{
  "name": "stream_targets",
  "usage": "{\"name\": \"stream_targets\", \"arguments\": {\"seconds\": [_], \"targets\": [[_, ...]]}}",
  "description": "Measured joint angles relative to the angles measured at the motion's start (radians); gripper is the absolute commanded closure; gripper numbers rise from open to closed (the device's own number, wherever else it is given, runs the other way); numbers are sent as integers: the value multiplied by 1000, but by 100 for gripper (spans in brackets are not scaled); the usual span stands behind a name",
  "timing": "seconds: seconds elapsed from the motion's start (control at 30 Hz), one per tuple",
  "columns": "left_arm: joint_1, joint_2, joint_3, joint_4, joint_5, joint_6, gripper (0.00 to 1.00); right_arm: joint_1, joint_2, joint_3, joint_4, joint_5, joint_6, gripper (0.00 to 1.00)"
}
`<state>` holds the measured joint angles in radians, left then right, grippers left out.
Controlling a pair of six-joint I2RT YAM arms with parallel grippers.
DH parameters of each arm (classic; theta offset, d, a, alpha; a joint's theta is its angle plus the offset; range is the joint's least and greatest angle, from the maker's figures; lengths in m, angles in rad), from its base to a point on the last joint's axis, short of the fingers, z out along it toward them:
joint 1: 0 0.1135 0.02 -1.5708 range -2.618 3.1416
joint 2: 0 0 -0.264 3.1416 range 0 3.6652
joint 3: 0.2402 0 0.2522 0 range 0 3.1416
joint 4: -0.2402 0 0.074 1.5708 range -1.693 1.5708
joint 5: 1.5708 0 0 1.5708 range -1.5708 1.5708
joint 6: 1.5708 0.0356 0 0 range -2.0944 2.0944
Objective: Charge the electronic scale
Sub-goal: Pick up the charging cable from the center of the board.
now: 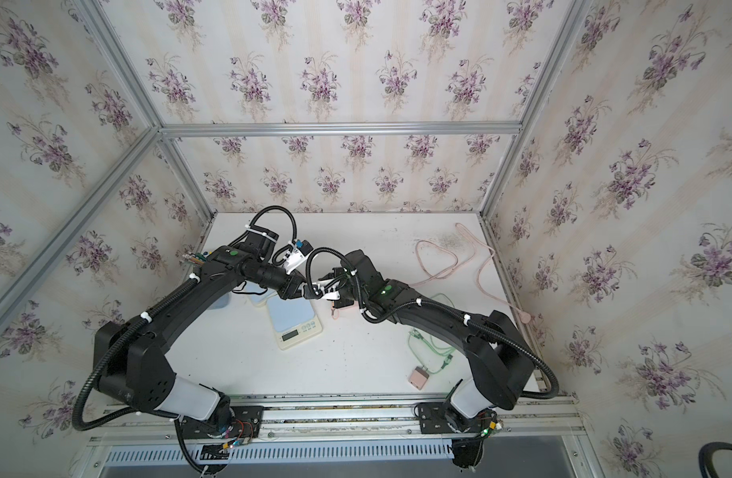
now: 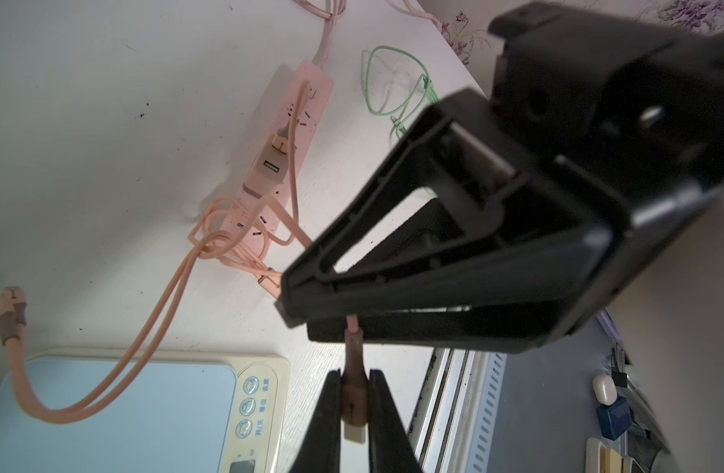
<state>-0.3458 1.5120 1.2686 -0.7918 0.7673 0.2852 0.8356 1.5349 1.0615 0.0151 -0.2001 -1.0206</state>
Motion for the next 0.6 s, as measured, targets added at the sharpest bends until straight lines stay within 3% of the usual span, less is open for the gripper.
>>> {"name": "stream_targets", "arguments": {"seconds": [0.07,0.13,0.23,0.43,0.6], "targets": [[0,0,6,-3,-3,0,91,-1,-4,-6,0,-6,5,100],[0,0,15,-8,-3,-2,64,-2,-10,-8,0,-10,35,100],[7,-16,22,-1,-3,-19,47,-2,-11,10,-30,-21,110,100],[64,-154,-71,110,-3,-63,46,-54,7,96,-154,-93,307,100],[89,-311,-230,330,-5,-113,46,-159,38,195,-265,-298,483,100]]}}
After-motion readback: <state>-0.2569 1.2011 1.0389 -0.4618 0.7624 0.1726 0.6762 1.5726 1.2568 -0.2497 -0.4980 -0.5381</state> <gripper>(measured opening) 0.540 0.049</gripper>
